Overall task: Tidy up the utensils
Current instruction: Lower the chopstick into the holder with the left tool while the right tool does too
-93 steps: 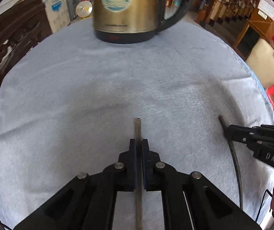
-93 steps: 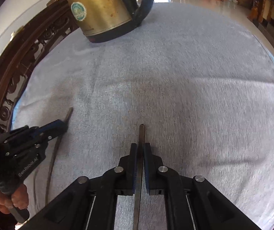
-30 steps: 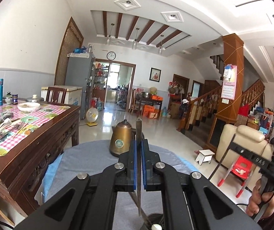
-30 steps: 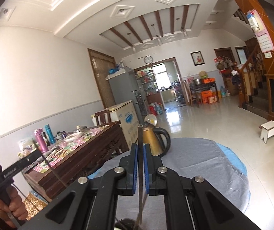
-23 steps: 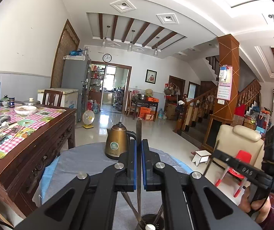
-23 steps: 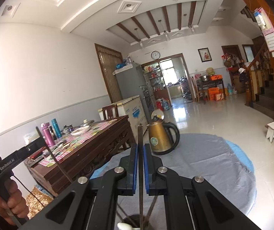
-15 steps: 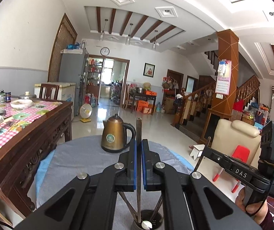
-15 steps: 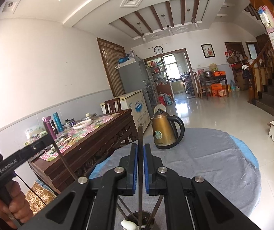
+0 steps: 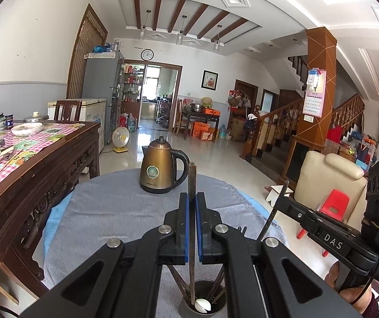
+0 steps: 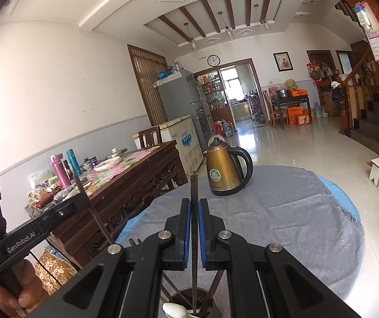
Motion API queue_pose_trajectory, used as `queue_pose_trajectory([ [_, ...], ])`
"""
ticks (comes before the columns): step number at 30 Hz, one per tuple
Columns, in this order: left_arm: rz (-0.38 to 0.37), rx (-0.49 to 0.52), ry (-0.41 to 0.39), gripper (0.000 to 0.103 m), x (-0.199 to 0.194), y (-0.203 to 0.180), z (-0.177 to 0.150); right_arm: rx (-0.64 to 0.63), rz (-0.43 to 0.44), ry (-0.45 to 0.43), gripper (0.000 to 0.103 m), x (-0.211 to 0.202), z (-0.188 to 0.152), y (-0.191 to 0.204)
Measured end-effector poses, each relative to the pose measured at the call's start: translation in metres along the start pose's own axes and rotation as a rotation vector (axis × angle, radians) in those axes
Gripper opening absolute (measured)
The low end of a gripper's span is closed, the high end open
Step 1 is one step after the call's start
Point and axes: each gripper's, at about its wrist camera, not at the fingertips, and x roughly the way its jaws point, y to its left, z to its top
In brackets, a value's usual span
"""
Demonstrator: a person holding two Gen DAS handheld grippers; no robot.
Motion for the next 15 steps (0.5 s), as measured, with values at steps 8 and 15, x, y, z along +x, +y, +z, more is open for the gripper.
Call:
queue_pose_trajectory([
  [8,0.004,-0.006,0.012,0.004,0.003,0.001,-0.003,-0.012,0.003,0.025,0.007,0.008,-0.01,0.002],
  [15,0.006,-0.01,0.031,0.004,0.008,0.003,-0.007,-0.011,0.004,0.052,0.007,0.015,-0.018,0.002],
])
